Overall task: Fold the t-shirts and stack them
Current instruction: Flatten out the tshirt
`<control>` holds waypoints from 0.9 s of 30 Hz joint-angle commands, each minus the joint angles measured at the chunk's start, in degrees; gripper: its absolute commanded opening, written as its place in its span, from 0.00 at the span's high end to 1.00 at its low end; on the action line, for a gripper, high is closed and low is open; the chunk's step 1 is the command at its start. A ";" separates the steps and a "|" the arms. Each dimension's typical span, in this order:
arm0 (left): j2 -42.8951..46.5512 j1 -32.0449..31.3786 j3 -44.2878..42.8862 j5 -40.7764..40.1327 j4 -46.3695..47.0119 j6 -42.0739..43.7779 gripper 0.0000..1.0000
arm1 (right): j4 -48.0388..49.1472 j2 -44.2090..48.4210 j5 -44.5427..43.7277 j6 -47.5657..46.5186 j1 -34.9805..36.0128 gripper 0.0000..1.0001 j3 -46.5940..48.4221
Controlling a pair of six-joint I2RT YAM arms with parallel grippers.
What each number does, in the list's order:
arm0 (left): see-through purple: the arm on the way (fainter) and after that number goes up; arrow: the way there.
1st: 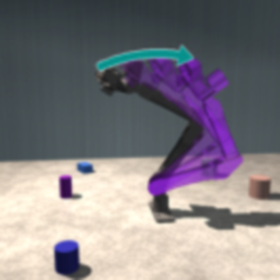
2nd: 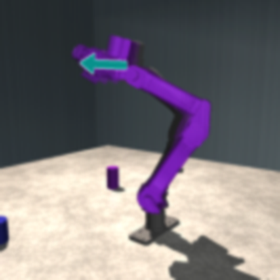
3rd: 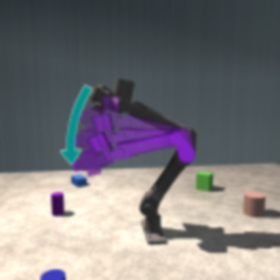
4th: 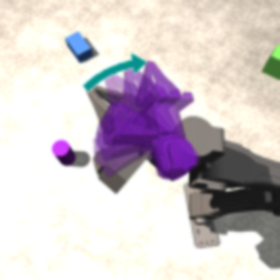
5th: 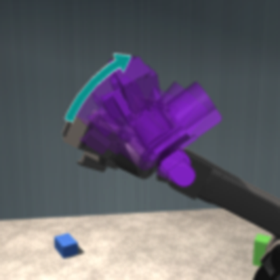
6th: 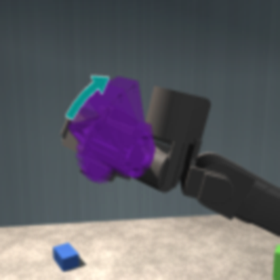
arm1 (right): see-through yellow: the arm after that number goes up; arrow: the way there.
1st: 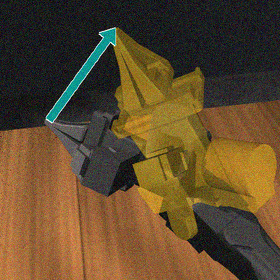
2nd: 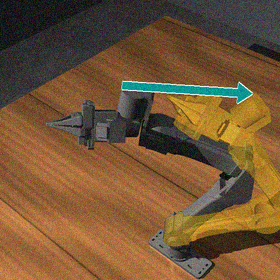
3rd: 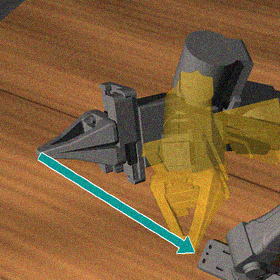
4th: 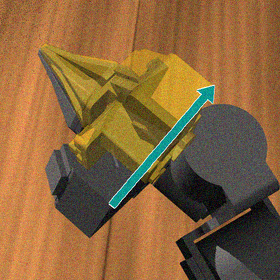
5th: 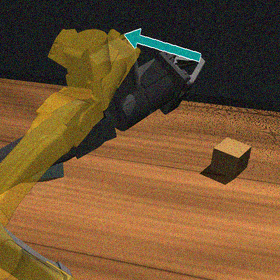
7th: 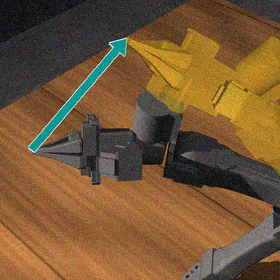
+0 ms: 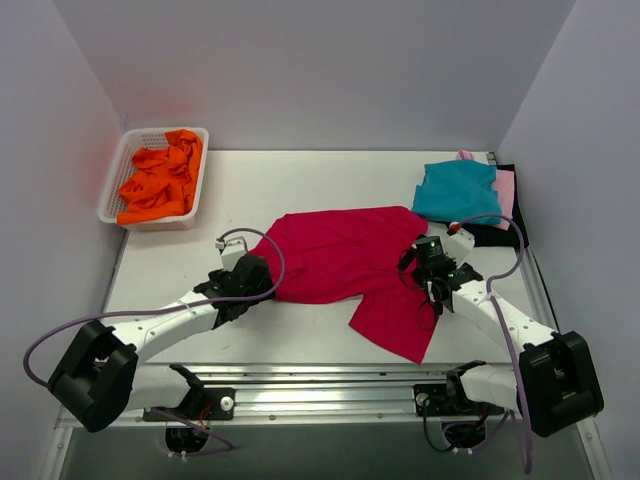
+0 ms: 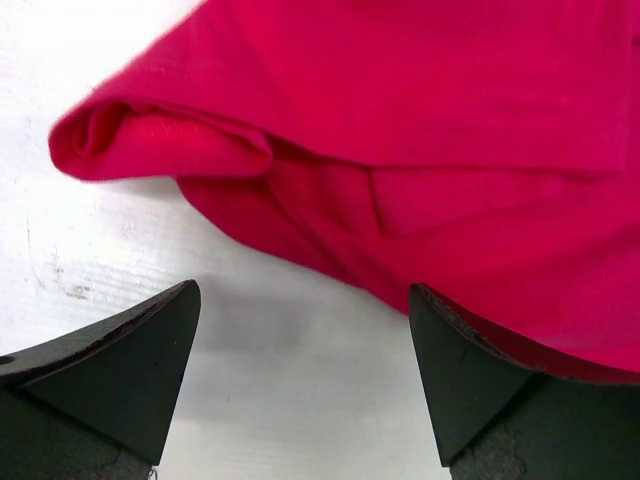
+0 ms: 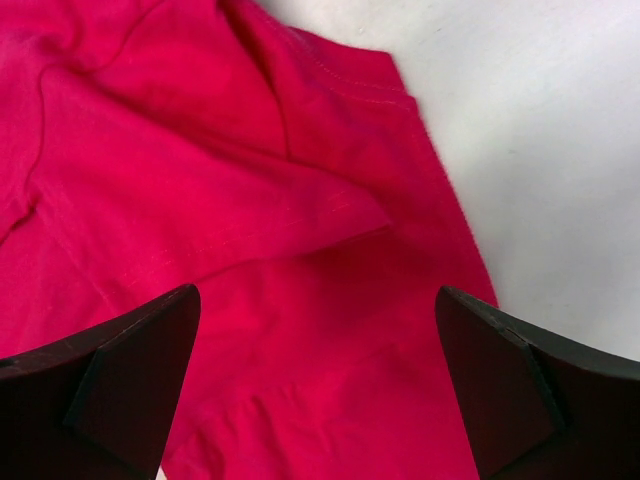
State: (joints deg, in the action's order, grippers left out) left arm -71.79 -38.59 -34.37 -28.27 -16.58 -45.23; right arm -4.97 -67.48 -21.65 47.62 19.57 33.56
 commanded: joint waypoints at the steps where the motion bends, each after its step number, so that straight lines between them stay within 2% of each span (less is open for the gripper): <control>1: -2.99 1.84 -5.00 -2.57 0.06 -2.40 0.06 | 2.42 -0.46 2.40 -2.00 -0.15 0.00 1.77; 10: -11.62 4.75 -6.85 -0.99 2.60 -3.90 0.06 | 0.49 3.32 1.44 -2.35 -0.06 0.00 0.45; 13: -13.28 4.93 -6.68 -1.09 2.95 -4.51 0.02 | -0.56 4.90 0.30 -2.18 -0.06 0.00 0.19; 14: -13.72 5.01 -6.67 -0.82 3.30 -4.60 0.07 | -0.91 5.60 -0.40 -2.18 -0.06 0.00 0.01; 17: -15.66 5.10 -6.50 -0.56 4.09 -5.30 0.12 | -1.79 6.48 -1.11 -2.26 -0.06 0.00 0.01; 21: -16.63 5.10 -7.38 0.76 3.57 -5.39 0.37 | -2.32 6.66 -1.55 -2.44 -0.06 0.00 0.19; 22: -16.02 5.02 -7.55 1.11 3.40 -5.39 0.47 | -2.41 6.66 -1.90 -2.44 -0.06 0.00 0.19; 24: -14.09 5.10 -7.73 1.81 2.34 -5.30 0.56 | -2.59 6.40 -2.26 -2.27 -0.06 0.00 -0.07; 27: -11.71 5.10 -7.38 2.17 0.68 -5.22 0.56 | -2.67 6.14 -2.70 -2.26 -0.06 0.00 -0.08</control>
State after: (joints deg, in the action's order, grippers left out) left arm -86.43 -33.65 -41.08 -28.40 -13.87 -49.43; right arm -5.67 -61.84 -21.67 45.76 19.57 33.54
